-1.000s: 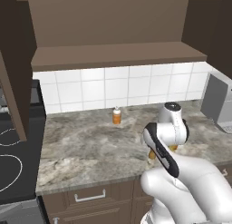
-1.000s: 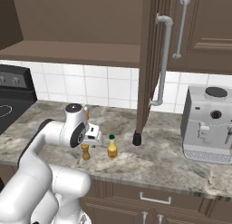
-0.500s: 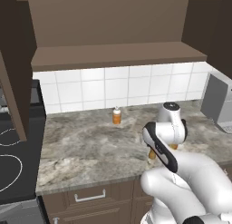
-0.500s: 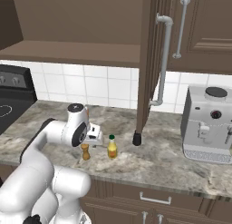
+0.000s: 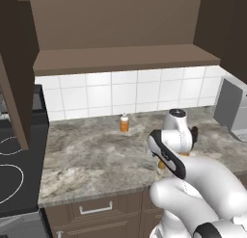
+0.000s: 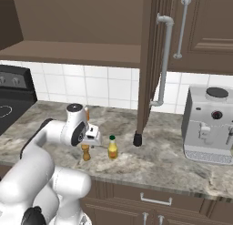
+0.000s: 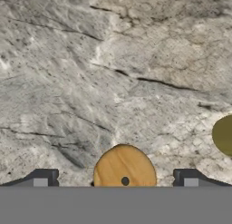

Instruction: There are various items on the counter. Only move the condiments/shakers into the cabinet.

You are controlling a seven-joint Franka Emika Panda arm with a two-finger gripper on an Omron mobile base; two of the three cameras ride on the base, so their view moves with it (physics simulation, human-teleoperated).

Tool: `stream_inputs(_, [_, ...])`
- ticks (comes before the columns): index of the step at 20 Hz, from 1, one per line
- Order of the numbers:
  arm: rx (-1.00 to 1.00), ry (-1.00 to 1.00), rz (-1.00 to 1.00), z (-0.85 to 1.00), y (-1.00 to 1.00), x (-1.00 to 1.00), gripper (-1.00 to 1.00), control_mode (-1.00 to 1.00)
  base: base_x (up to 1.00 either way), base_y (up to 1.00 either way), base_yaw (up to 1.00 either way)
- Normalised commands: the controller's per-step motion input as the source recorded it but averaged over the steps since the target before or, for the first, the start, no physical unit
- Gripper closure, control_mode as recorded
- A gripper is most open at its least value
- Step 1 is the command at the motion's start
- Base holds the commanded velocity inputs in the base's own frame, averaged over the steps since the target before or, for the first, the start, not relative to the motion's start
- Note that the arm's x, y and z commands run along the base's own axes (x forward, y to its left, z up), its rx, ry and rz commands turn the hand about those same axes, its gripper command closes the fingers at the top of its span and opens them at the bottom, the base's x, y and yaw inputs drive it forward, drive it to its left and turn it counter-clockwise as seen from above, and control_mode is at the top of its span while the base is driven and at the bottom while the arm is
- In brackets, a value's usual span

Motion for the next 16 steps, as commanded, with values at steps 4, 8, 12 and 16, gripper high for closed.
stream_inputs(4, [0.00, 0.00, 0.00, -0.29, 0.09, 0.00, -1.00, -1.00, 0.00, 0.00, 0.00])
stream_inputs(8, [0.00, 0.00, 0.00, -0.41, 0.02, 0.00, -1.00, -1.00, 0.00, 0.00, 0.00])
stream_inputs(12, [0.00, 0.00, 0.00, -0.22, 0.00, 0.00, -1.00, -1.00, 0.00, 0.00, 0.00])
stream_inputs(16, [-0.03, 0.00, 0.00, -0.17, 0.00, 0.00, -1.00, -1.00, 0.00, 0.00, 0.00])
